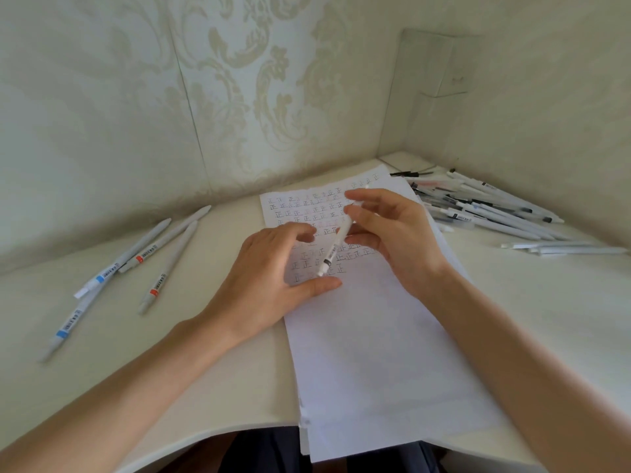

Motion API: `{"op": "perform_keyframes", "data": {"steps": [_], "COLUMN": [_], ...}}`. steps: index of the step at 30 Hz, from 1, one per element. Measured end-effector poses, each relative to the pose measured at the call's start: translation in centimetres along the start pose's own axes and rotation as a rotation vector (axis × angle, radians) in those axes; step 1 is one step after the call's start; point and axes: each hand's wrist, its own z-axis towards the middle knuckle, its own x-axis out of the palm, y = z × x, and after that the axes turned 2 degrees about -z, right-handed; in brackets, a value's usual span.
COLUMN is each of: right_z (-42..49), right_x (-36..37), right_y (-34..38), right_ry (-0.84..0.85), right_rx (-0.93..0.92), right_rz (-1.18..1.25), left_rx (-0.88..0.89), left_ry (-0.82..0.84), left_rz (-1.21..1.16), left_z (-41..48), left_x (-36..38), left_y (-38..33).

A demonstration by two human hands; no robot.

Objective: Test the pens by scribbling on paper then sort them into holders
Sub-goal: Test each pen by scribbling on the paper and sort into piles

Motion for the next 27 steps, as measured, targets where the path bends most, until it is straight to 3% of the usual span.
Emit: {"op": "perform_keyframes", "data": {"steps": [3,6,11,14,17,19,22,25,27], "right_z": [-0.3,-0.5,-0.7,-0.8,-0.6,-0.5,-0.4,-0.2,0.1], "right_x": [0.5,0.6,1.0,1.3,1.2,1.2,1.1,0.9,0.3], "right_y": [0.1,0.2,0.1,-0.2,-0.6,-0.9,-1.4,-1.4,-1.0], "right_ry": [0.137,0.213,0.213,0.196,0.178,0.170,0.157,0.144,0.066], "right_rx": [0.012,-0.012,-0.070,-0.069,-0.070,-0.074,-0.092,-0.109,-0.138], "right_rz": [0.017,0.003,-0.058,-0.121,-0.229,-0.259,-0.323,-0.385,-0.491], "left_rx": [0.111,0.144,0.098,0.033,-0.134,-0.263,-0.430,-0.581,-0.535], "left_ry": [0.143,0.219,0.198,0.010,-0.324,-0.441,-0.388,-0.299,-0.318], "left_rz": [-0.195,-0.184,-0.187,-0.190,0.078,0.359,0.659,0.773,0.780], "left_z": [-0.2,-0.3,-0.2,-0.3,0.1,0.3,0.2,0.0,0.1], "left_x": [-0.3,-0.1,-0.3,-0.8,-1.7,-2.7,-4.0,-3.9,-3.5], "left_y": [-0.5,-0.4,-0.4,-0.5,1.2,3.1,4.6,4.5,4.2]}}
